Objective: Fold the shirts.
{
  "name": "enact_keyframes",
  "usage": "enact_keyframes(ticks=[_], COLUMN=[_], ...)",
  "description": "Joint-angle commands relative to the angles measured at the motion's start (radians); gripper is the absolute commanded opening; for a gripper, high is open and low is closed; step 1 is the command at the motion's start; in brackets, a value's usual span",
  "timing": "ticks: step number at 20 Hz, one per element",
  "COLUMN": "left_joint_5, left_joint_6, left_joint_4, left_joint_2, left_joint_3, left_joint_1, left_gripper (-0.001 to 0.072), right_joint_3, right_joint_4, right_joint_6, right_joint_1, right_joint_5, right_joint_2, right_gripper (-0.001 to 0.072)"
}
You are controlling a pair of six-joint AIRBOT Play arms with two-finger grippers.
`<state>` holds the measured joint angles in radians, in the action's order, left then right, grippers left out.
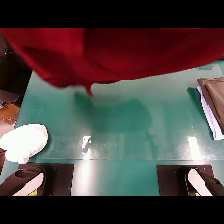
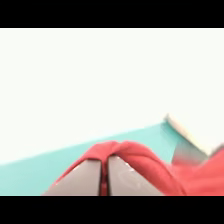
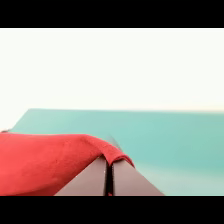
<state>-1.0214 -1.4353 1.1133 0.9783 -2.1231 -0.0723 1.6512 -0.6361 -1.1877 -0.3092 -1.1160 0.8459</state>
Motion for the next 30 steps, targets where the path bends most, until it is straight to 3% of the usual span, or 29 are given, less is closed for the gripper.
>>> enact_keyframes(ticks=[1,6,10,14,17,20,23,27,30], left_joint_5=[0.114,0.111,0.027,-0.056,-0.092,-0.064,0.014,0.176,0.188], left_joint_6=[0.002,0.003,-0.004,-0.006,-0.006,0.007,0.050,0.109,0.175], left_joint_4=[-0.012,-0.127,-0.121,-0.118,-0.100,-0.103,-0.103,-0.102,-0.099], left_joint_2=[-0.076,-0.146,-0.130,0.046,0.271,0.502,0.661,0.708,0.708], left_joint_3=[-0.078,-0.079,0.154,0.380,0.414,0.414,0.414,0.413,0.390], left_joint_1=[0.000,0.000,0.000,0.000,0.000,0.000,0.000,0.000,0.019], left_gripper=[0.0027,0.0027,0.0027,0.0027,0.0027,0.0027,0.0028,0.0027,0.0027], right_joint_3=[0.167,0.312,0.413,0.256,0.136,0.065,0.063,0.062,0.063], right_joint_4=[-0.116,-0.392,-0.403,-0.415,-0.414,-0.415,-0.412,-0.413,-0.412], right_joint_6=[-0.036,-0.180,-0.245,-0.270,-0.275,-0.272,-0.269,-0.257,-0.219], right_joint_1=[0.000,0.000,0.006,0.095,0.147,0.181,0.187,0.183,0.182], right_joint_5=[0.019,-0.158,-0.377,-0.445,-0.481,-0.401,-0.235,-0.007,0.049], right_joint_2=[-0.045,-0.048,0.117,0.320,0.505,0.673,0.796,0.848,0.846], right_gripper=[0.0016,0.0015,0.0014,0.0014,0.0014,0.0014,0.0014,0.0014,0.0014])
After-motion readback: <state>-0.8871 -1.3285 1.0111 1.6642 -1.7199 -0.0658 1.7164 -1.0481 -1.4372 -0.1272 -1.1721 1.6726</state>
